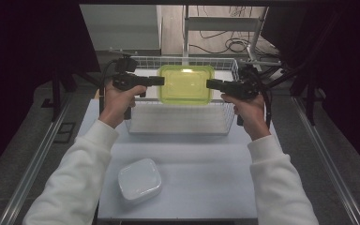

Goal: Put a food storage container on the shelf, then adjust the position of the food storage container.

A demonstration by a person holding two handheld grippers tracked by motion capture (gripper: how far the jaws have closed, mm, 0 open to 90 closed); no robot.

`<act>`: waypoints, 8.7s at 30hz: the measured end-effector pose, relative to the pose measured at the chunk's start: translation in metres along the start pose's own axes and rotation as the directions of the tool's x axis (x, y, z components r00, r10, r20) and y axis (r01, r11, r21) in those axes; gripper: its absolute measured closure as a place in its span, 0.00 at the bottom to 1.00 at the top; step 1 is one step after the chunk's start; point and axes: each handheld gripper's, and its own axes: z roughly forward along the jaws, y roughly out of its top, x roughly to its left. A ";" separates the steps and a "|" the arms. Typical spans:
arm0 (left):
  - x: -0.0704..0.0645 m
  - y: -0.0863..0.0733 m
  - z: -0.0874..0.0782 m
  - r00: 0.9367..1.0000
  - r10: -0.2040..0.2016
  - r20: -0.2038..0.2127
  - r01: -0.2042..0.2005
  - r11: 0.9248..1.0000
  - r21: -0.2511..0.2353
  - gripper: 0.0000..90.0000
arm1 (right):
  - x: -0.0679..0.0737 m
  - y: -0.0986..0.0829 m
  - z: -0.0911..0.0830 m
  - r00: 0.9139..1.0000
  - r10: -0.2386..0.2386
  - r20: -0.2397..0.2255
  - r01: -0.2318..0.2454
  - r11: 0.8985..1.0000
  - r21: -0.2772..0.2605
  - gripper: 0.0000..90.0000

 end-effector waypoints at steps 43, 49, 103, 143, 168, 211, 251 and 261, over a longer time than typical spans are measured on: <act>0.075 0.033 0.050 0.971 -0.238 0.008 0.236 0.967 0.097 0.86 | -0.057 0.031 0.067 0.970 0.240 0.043 -0.244 0.959 0.142 0.84; 0.087 0.035 0.058 0.954 -0.299 0.025 0.295 0.950 0.104 0.84 | -0.067 0.034 0.076 0.943 0.326 0.060 -0.332 0.930 0.160 0.82; 0.022 -0.014 -0.006 0.994 0.033 -0.102 -0.035 0.999 -0.017 0.37 | -0.011 0.006 0.011 0.985 -0.084 0.152 0.071 0.993 0.089 0.31; 0.012 -0.218 -0.064 0.990 0.060 -0.131 -0.036 0.983 0.182 0.31 | 0.001 -0.195 -0.037 0.997 -0.053 0.052 0.034 0.947 0.319 0.33; 0.017 -0.222 -0.088 0.985 0.041 -0.170 -0.009 0.983 0.181 0.33 | -0.006 -0.207 -0.035 0.993 -0.075 0.089 0.038 0.931 0.362 0.33; 0.027 -0.284 -0.067 0.954 -0.054 -0.295 0.167 0.912 0.374 1.00 | -0.011 -0.214 -0.030 0.985 -0.120 0.122 0.060 0.912 0.406 0.33; 0.000 -0.257 0.008 0.976 -0.036 -0.214 0.120 0.910 0.396 1.00 | -0.013 -0.214 -0.031 0.986 -0.108 0.129 0.045 0.909 0.415 0.33; -0.006 -0.251 0.032 0.984 -0.028 -0.178 0.100 0.905 0.414 1.00 | -0.012 -0.215 -0.031 0.987 -0.103 0.122 0.044 0.907 0.418 0.33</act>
